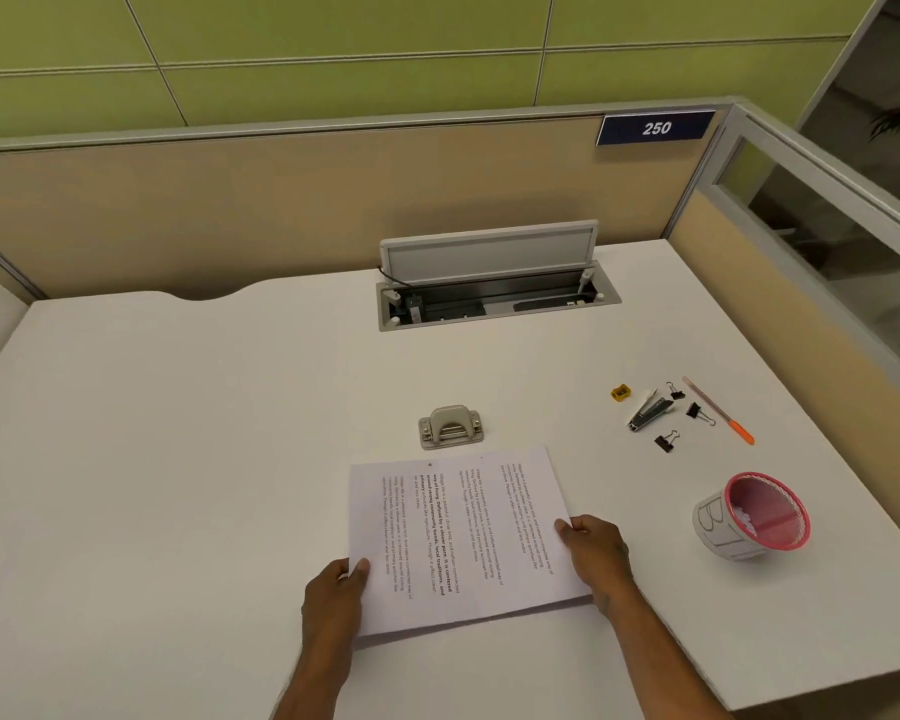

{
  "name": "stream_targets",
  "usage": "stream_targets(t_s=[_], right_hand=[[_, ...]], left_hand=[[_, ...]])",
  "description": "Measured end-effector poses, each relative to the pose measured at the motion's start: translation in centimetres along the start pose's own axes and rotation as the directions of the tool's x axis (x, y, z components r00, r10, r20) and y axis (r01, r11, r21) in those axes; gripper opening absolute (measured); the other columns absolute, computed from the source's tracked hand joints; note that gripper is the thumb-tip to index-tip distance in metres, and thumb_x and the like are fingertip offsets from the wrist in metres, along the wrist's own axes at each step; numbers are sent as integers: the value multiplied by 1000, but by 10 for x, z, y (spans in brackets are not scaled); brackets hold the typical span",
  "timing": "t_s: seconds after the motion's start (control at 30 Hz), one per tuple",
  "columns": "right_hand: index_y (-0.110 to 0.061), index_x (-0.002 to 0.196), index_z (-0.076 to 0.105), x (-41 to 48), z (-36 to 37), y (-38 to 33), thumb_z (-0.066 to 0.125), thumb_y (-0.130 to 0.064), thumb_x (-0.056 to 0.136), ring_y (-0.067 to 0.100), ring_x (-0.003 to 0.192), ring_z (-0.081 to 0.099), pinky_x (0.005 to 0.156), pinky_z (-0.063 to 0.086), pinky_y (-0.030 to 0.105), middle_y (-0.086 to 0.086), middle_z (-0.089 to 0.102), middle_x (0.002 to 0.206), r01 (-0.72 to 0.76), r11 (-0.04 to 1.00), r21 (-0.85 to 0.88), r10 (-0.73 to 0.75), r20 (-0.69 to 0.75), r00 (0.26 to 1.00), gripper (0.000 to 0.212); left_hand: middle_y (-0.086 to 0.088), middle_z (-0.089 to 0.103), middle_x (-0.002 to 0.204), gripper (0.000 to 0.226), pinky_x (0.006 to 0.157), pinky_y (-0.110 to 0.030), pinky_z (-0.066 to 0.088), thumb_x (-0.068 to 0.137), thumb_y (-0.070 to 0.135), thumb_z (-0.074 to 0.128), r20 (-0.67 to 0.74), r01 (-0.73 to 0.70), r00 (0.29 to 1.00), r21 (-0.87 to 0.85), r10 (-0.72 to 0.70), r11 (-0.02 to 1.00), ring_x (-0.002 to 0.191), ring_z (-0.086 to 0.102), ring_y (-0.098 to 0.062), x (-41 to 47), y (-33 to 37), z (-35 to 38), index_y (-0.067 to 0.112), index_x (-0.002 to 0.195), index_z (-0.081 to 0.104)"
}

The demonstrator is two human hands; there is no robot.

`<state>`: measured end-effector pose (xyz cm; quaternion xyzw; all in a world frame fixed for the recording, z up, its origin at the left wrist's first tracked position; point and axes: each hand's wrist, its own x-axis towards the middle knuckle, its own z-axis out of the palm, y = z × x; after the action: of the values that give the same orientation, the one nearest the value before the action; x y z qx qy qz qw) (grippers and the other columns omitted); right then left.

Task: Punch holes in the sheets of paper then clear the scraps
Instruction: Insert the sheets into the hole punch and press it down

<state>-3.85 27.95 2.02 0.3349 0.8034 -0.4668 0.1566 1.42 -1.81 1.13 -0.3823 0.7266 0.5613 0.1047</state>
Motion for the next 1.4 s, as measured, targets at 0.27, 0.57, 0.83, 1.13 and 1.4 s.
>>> stream_targets(t_s=[0.27, 0.57, 0.83, 1.13, 1.4], right_hand=[[-18, 113, 70, -38, -9, 27, 67, -37, 89, 17, 106, 65, 89, 47, 32, -1, 73, 112, -88, 891, 445, -37, 264, 964, 31], [-19, 130, 58, -97, 24, 63, 72, -29, 83, 25, 110, 68, 84, 58, 39, 11, 68, 124, -390, 515, 763, -150, 528, 836, 50], [-27, 127, 57, -135, 70, 55, 53, -10, 98, 22, 106, 69, 76, 60, 36, 3, 72, 116, -175, 702, 691, -170, 401, 900, 34], [-29, 115, 65, -118, 64, 43, 49, -10, 99, 22, 93, 73, 68, 61, 39, -1, 77, 103, -172, 834, 524, -86, 431, 898, 29], [-26, 113, 65, -102, 54, 35, 47, -7, 99, 25, 96, 73, 74, 61, 42, 0, 77, 104, -197, 925, 325, 6, 506, 862, 30]], left_hand=[[-8, 75, 96, 16, 80, -44, 52, 95, 23, 60, 14, 99, 995, -228, -99, 969, 91, 68, -31, -38, -41, -22, 12, 90, 71], [-10, 66, 117, 36, 88, -48, 56, 98, 29, 57, -97, 186, 963, -432, -250, 883, 97, 63, -28, -93, -66, -7, 11, 128, 55], [-3, 66, 103, 15, 69, -43, 60, 98, 29, 56, -61, 192, 966, -474, -249, 859, 91, 64, -26, -129, -75, 18, 18, 108, 57], [-10, 78, 100, 52, 64, -38, 60, 74, 32, 82, 282, 318, 941, -555, -185, 769, 89, 75, -29, -107, -79, -24, 14, 117, 59], [-17, 73, 112, 63, 87, -46, 52, 71, 55, 75, 511, 370, 843, -325, -168, 870, 98, 70, -32, -12, -61, -83, 7, 111, 72]])
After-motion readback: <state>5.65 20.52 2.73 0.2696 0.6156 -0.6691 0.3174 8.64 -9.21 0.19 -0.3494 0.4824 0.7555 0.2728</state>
